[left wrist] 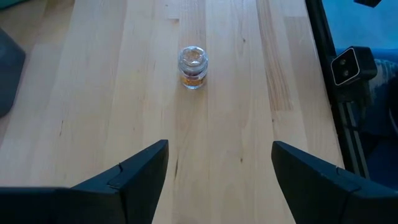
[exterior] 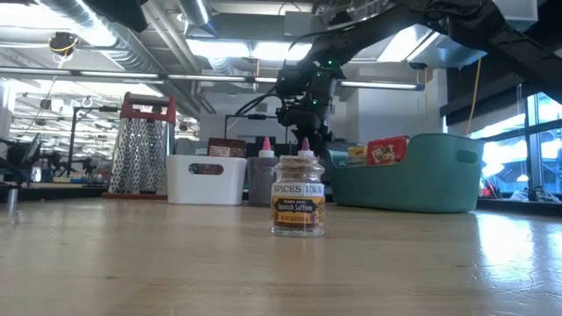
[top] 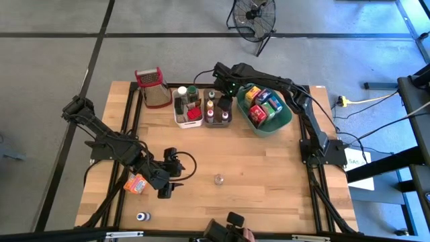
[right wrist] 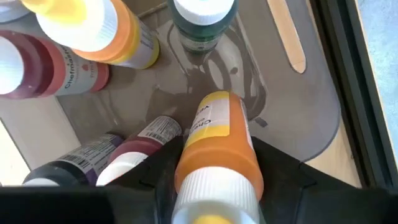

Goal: Pick & Place Kitchen Items
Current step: Put the yellow food coloring bottle into the middle black transparent bin, then put the orange cereal box into the right green bin

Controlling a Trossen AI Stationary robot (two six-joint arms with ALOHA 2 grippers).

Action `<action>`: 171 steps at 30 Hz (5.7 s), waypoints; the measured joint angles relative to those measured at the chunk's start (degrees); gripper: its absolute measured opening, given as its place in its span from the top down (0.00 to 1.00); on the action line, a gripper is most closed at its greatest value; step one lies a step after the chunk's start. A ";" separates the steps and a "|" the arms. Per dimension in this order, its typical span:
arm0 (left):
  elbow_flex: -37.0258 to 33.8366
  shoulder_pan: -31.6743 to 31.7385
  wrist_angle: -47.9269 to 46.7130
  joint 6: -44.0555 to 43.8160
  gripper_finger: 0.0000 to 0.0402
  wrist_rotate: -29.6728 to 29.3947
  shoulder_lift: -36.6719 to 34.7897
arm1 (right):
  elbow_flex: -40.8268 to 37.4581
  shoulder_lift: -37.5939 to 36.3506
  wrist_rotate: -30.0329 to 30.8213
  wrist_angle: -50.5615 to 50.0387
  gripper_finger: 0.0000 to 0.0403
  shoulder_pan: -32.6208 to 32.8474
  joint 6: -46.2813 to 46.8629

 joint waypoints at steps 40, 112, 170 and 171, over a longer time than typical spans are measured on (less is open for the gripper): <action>0.00 0.00 0.00 -0.44 0.30 0.02 0.00 | 0.04 -17.41 3.00 -1.21 0.44 4.21 2.21; 9.49 -14.62 -45.66 -78.28 0.30 24.92 5.48 | -17.64 -25.86 -9.03 9.74 0.44 40.81 7.54; 3.19 -18.80 -40.48 -80.48 0.30 24.70 2.71 | -17.59 -25.86 -9.05 10.47 0.44 42.97 7.06; 2.71 -18.80 -39.39 -79.80 0.30 24.22 2.47 | -17.59 -25.86 -9.05 10.47 0.44 42.97 7.06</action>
